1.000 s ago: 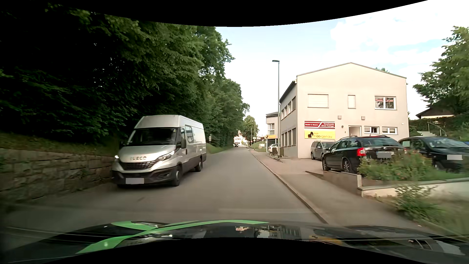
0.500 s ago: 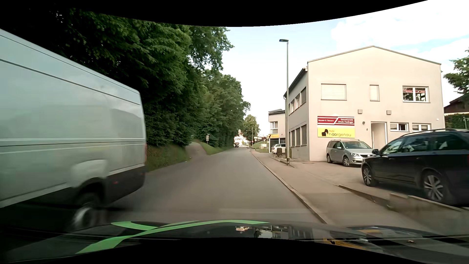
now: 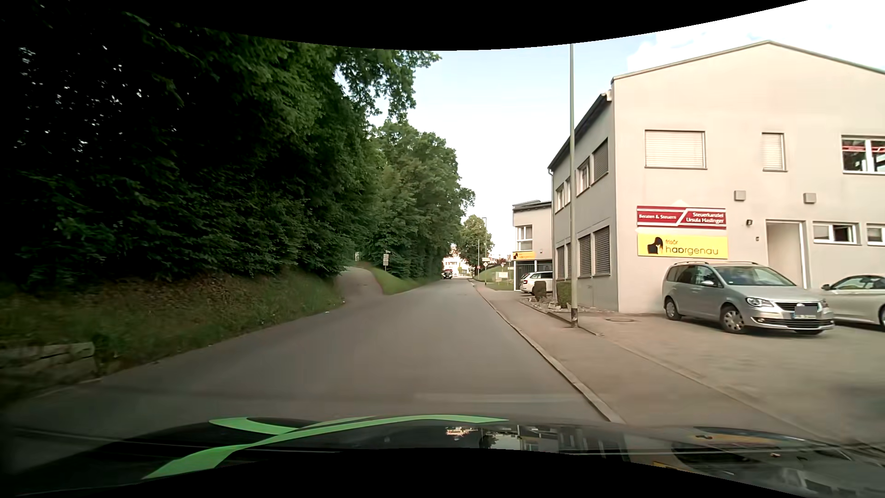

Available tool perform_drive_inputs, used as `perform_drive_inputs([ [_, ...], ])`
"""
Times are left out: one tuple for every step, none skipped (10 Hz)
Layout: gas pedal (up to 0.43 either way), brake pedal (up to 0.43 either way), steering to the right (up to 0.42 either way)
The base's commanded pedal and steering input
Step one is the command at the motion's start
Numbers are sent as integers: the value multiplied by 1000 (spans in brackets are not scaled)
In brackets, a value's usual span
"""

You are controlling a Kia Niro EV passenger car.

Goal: Follow the waypoints while adhering to traffic rules and regulations

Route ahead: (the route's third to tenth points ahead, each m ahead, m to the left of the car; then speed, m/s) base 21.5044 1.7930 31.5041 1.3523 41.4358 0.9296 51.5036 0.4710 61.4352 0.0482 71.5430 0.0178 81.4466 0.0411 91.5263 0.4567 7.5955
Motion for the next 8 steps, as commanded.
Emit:
perform_drive_inputs([
  [169,0,-6],
  [169,0,-6],
  [169,0,-6],
  [177,0,-6],
  [177,0,-7],
  [177,0,-7],
  [177,0,-8],
  [177,0,-8],
])
